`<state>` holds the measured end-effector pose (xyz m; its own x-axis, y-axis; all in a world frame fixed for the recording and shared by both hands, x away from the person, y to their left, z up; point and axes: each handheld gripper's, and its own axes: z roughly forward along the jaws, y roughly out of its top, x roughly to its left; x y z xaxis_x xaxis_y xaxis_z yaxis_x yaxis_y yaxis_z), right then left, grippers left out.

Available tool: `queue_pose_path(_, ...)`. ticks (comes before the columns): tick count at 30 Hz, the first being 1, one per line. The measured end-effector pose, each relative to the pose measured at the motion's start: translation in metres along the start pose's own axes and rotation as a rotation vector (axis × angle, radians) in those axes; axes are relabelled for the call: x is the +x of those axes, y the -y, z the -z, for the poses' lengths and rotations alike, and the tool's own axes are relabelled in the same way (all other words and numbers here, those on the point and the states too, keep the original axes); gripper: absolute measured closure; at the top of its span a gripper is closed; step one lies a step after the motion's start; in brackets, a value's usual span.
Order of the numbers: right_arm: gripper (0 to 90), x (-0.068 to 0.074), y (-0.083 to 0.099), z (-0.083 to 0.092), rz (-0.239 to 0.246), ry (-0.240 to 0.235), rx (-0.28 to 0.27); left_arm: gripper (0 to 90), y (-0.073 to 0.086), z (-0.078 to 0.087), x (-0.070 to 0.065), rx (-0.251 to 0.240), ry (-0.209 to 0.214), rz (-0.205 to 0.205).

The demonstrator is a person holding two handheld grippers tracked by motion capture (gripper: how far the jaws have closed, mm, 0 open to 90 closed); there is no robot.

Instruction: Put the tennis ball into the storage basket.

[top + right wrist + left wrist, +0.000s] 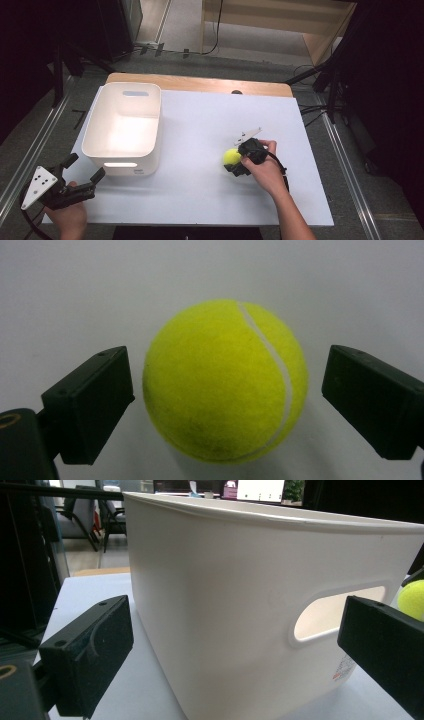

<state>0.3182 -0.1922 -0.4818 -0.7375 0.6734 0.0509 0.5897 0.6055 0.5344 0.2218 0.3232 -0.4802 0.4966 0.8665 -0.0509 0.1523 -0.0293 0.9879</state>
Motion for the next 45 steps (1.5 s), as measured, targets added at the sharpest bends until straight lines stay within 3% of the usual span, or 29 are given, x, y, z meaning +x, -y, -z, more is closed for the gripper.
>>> queue_pose_path(8, 11.8, 0.001, -0.001, -0.003, 0.005, -0.003, 0.025, 1.4, 0.0, 0.0, 0.0, -0.001, -0.001, -0.001)
queue_pose_path(11, 22.1, 0.001, 0.0, -0.005, 0.004, -0.026, 0.04, 1.4, 0.0, 0.0, 0.0, 0.0, -0.001, -0.003)
queue_pose_path(28, 23.8, -0.001, -0.009, 0.006, 0.006, -0.048, 0.037, 1.4, 0.0, 0.0, 0.0, -0.002, -0.001, 0.004)
queue_pose_path(45, 23.8, 0.007, -0.039, 0.008, 0.065, -0.088, 0.007, 1.4, 0.0, 0.0, 0.0, -0.001, 0.008, -0.001)
